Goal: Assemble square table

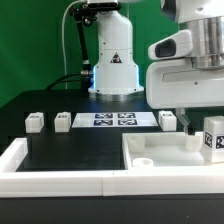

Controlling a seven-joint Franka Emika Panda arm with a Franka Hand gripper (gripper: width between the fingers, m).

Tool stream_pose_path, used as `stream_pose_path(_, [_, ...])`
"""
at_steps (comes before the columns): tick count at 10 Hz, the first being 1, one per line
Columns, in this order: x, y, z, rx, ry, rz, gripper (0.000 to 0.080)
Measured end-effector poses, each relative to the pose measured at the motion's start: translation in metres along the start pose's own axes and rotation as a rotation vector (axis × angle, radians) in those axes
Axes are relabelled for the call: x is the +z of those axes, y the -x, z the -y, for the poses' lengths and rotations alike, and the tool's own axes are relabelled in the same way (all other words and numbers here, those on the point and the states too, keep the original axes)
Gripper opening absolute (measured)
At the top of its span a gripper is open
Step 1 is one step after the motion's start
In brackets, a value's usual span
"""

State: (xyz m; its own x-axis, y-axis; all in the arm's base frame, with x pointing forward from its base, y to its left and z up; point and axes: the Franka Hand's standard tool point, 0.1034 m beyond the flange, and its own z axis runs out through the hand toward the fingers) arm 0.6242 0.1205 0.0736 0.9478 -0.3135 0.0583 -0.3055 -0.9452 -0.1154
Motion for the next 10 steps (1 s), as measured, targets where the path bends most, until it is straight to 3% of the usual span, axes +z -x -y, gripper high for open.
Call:
stream_pose_path(7, [-0.0015,-0.0041,0.002,-0.397,0.034,-0.039,0.0649])
stream_pose_path(9, [-0.0013,-0.0042,0.0017,-0.395,0.034,-0.038,0.0391])
stream_pose_path(10, [-0.0014,-0.0045,0.0013,-0.394,0.034,-0.039,0.0391])
